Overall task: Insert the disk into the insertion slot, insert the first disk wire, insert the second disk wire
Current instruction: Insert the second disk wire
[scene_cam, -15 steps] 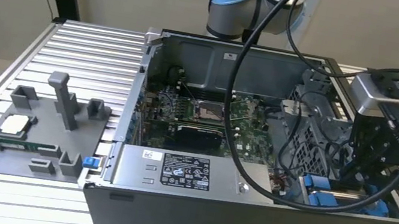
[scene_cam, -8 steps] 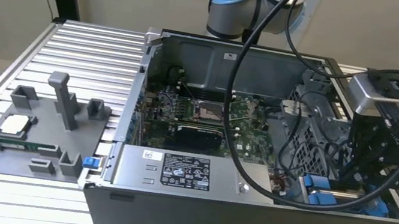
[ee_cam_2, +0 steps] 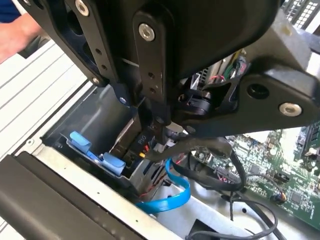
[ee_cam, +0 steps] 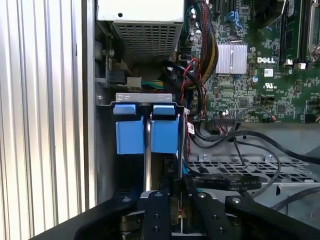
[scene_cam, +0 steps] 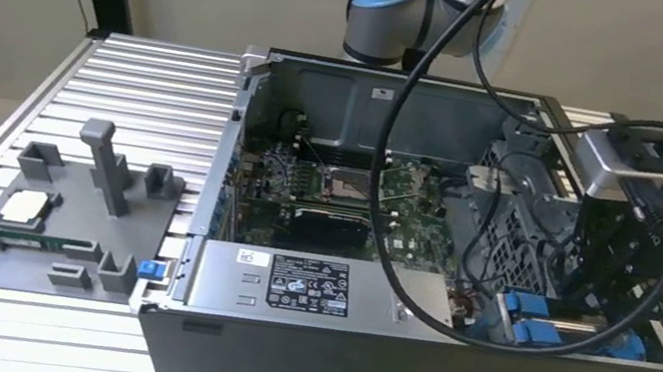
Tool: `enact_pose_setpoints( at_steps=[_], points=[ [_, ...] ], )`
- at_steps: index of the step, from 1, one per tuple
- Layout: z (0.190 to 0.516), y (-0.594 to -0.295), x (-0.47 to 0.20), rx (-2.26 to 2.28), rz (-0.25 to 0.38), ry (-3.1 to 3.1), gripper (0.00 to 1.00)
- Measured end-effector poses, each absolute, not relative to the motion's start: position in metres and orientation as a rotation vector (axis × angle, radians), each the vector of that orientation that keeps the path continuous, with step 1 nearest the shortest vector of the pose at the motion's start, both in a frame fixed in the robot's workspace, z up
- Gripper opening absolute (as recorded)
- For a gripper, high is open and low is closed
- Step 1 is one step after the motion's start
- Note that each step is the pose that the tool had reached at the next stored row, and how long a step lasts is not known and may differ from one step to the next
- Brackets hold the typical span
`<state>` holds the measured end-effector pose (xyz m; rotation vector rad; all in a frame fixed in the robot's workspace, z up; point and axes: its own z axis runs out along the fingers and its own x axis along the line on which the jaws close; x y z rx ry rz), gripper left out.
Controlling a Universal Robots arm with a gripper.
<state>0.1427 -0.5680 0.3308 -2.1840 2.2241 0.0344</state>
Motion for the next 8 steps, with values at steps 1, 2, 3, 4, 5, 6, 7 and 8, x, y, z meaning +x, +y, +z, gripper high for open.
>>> enact_pose_setpoints(
  at_steps=[1,2,3,4,5,6,7,8],
  points=[
    [0.333,-0.568,0.143,-2.183,0.036,2.224,1.0],
    [0.338,-0.568,0.143,-2.183,0.037,2.224,1.0],
    [0.342,-0.568,0.143,-2.184,0.037,2.224,1.0],
    [0.347,-0.568,0.143,-2.184,0.036,2.225,1.0],
    [0.351,-0.568,0.143,-2.184,0.038,2.225,1.0],
    [0.354,-0.568,0.143,-2.185,0.038,2.225,1.0],
    [0.358,-0.568,0.143,-2.185,0.039,2.226,1.0],
    [0.361,-0.568,0.143,-2.186,0.04,2.226,1.0]
  ],
)
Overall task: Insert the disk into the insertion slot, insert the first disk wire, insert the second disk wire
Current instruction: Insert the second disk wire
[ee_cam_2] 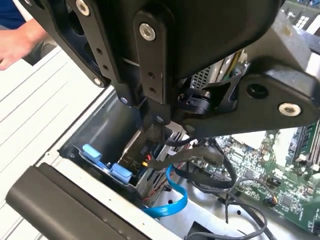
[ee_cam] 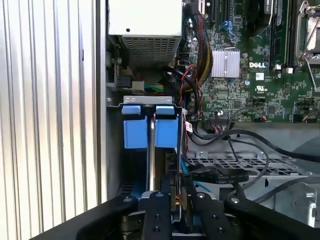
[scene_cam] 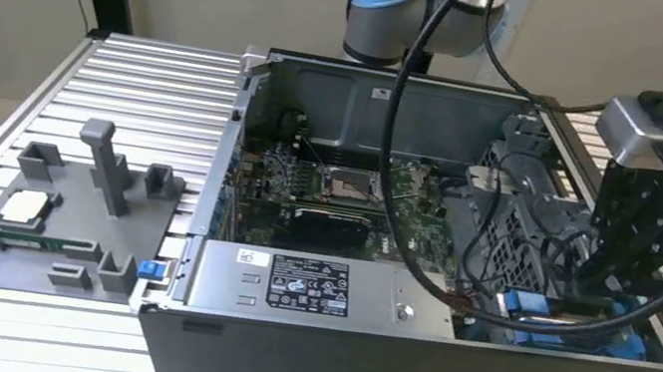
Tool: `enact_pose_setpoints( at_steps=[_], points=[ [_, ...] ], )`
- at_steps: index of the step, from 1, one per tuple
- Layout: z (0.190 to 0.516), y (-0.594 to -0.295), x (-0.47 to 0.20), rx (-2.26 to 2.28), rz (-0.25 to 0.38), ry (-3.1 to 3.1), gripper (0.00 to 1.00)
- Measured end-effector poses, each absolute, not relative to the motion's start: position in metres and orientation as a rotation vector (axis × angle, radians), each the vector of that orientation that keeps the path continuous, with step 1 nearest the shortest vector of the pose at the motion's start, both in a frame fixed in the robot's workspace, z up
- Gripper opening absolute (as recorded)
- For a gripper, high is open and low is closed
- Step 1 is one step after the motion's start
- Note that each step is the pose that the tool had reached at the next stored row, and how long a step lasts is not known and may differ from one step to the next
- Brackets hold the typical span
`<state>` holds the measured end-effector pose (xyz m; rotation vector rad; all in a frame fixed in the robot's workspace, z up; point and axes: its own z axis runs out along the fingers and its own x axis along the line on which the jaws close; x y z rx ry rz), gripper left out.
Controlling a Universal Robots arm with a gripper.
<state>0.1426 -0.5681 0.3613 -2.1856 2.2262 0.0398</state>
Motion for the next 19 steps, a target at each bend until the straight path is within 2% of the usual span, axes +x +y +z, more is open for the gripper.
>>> enact_pose_setpoints(
  at_steps=[7,19],
  points=[
    [0.383,-0.568,0.143,-2.188,0.045,2.229,1.0],
    [0.387,-0.568,0.143,-2.188,0.045,2.229,1.0]
  ],
)
